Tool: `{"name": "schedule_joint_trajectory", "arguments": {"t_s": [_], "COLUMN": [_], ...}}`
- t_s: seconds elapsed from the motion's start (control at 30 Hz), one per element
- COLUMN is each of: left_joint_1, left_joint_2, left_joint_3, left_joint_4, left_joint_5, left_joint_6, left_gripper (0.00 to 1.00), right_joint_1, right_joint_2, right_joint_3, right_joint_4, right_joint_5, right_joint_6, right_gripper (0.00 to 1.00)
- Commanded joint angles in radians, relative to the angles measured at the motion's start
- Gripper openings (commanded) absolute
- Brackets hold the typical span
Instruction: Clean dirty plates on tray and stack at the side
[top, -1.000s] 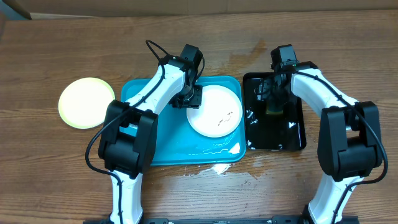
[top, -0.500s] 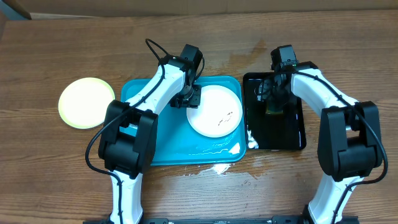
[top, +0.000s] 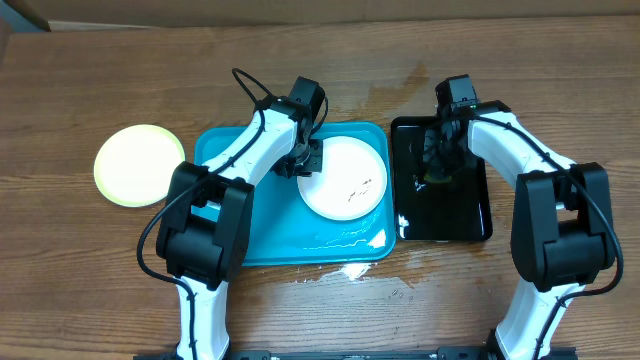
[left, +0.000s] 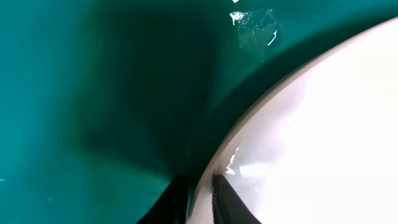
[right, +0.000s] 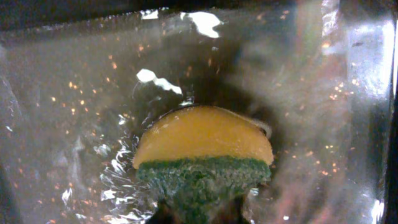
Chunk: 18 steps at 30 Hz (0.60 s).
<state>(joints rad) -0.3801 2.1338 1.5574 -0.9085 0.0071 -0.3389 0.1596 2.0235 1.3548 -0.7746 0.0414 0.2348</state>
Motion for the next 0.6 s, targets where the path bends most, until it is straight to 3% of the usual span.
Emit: {"name": "schedule_joint_trajectory", "arguments": {"t_s": [0.0, 0.3, 0.57], "left_joint_1": [-0.006, -0.006, -0.006], "left_joint_2": [-0.021, -0.021, -0.021], "left_joint_3": [-0.016, -0.016, -0.016], "left_joint_4": [0.001, 0.001, -0.003], "left_joint_5": [-0.014, -0.014, -0.014], "left_joint_6": [-0.006, -0.006, -0.011], "left_gripper": [0.11, 0.04, 0.04], "right_joint_1": [0.002, 0.002, 0.002], "right_joint_2": [-0.023, -0.162, -0.183], "right_joint_3": [0.040, 0.178, 0.176], "right_joint_4": [-0.034, -0.278, -0.338], "right_joint_5": [0.002, 0.001, -0.020], "right_joint_6": [0.000, 0.001, 0.002], "right_gripper": [0.04, 0.04, 0.04]}}
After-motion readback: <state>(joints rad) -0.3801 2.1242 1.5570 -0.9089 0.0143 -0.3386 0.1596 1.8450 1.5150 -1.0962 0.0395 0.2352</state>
